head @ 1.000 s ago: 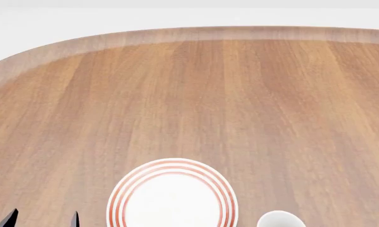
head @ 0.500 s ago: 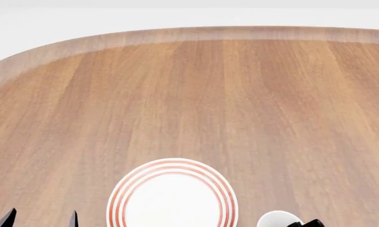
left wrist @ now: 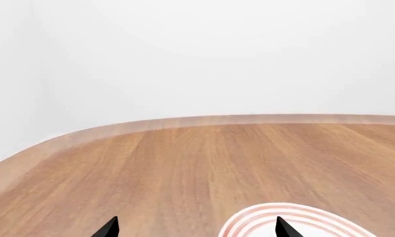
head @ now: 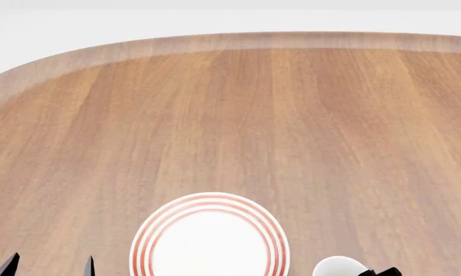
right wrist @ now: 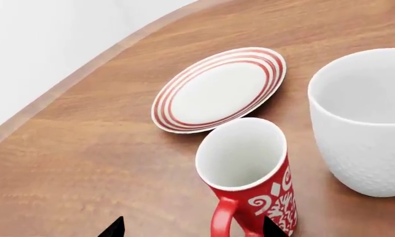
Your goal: Put the red mug on the left plate.
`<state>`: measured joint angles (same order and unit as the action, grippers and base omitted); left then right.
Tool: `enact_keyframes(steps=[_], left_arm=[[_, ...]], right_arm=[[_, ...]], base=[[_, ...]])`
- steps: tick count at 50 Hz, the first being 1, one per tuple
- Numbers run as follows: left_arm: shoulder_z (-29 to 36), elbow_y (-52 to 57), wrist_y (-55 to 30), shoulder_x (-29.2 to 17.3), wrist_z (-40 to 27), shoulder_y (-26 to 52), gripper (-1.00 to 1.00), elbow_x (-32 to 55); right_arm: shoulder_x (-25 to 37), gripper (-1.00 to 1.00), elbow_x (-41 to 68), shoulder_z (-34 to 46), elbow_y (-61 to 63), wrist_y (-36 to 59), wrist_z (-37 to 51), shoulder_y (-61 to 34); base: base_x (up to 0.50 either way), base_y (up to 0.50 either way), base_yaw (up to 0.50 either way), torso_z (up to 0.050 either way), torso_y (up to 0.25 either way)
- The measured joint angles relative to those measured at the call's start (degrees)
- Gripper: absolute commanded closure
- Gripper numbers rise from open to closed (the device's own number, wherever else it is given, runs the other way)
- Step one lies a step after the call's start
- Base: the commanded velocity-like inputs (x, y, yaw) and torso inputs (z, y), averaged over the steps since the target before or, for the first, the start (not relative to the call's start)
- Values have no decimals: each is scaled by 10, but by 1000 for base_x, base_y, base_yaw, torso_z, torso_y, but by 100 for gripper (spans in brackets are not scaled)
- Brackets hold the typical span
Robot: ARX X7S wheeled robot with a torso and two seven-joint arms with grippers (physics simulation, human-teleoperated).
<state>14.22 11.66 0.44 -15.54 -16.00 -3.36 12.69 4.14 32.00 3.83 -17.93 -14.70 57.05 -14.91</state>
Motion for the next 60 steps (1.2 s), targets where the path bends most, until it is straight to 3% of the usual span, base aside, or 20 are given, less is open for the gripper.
enact_keyframes(steps=[60], left_arm=[[9,-6,5,-9,-8,5,-100,14]], right_arm=[[7,-100,13,17,-157,-19,23,-77]], base=[[0,0,0,0,0]])
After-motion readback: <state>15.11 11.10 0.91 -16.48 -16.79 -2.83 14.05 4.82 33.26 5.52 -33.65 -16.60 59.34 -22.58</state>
